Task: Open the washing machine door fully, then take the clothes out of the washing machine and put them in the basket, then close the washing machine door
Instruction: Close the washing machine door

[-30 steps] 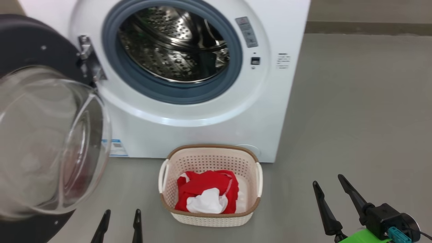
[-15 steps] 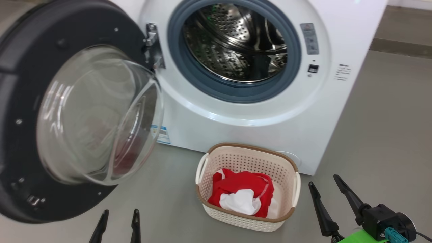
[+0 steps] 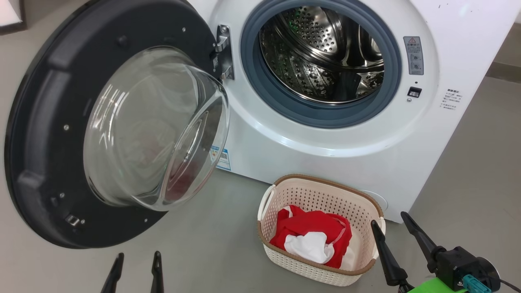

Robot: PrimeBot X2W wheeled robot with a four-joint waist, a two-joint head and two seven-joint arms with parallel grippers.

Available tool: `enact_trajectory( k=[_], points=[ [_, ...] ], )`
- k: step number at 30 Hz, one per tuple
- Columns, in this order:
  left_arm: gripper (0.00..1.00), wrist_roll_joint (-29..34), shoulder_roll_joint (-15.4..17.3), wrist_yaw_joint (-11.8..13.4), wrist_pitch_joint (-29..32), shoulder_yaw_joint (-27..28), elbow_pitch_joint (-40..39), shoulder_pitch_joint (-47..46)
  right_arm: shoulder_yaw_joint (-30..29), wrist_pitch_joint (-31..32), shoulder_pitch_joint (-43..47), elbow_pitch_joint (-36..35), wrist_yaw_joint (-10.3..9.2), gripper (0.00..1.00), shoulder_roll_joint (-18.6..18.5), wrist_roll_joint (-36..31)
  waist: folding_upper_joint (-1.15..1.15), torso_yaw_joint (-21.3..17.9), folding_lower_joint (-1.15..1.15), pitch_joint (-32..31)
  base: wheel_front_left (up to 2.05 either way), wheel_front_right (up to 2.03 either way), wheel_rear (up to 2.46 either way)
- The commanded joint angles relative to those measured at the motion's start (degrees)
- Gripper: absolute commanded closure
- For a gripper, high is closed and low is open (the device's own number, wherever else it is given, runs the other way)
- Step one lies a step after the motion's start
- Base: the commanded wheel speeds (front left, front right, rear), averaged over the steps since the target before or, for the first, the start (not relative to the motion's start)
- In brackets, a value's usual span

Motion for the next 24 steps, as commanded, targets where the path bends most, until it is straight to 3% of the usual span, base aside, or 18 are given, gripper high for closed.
enact_trajectory(
  k=[1, 18, 19, 21, 23, 24],
  points=[
    [0.0, -0.41, 0.66, 0.21, -0.33, 2.05, -1.6, -0.86, 1.47, -0.15, -0.56, -1.28, 0.36, 0.0, -0.63, 0.25, 0.0, 0.19, 0.0, -0.18, 0.0, 0.0, 0.0],
    [0.01, -1.03, 1.03, 0.46, -0.88, 1.92, -1.65, -1.05, 1.57, -0.06, -0.62, -1.0, 0.36, 0.0, -0.63, 0.25, 0.0, 0.96, 0.0, -0.03, 0.0, 0.0, 0.0],
    [0.18, -1.06, 1.08, 0.48, -0.93, 1.94, -1.67, -1.05, 1.55, -0.08, -0.64, -1.03, 0.36, 0.0, -0.63, 0.24, 0.0, 0.95, 0.0, 0.02, 0.0, 0.0, 0.0],
    [0.64, -1.05, 1.22, 0.44, -1.03, 1.88, -1.77, -1.06, 1.5, -0.15, -0.69, -1.05, 0.36, 0.0, -0.63, 0.23, 0.0, 0.92, 0.0, 0.09, 0.0, 0.0, 0.0],
    [1.0, -1.07, 1.32, 0.42, -1.15, 1.84, -1.94, -1.11, 1.45, -0.19, -0.71, -1.08, 0.36, 0.0, -0.63, 0.24, 0.0, 0.91, 0.0, 0.16, 0.0, 0.0, 0.0],
    [1.0, -1.09, 1.36, 0.39, -1.22, 1.8, -2.03, -1.14, 1.42, -0.21, -0.72, -1.1, 0.36, 0.0, -0.63, 0.24, 0.0, 0.91, 0.0, 0.18, 0.0, 0.0, 0.0]
  ],
)
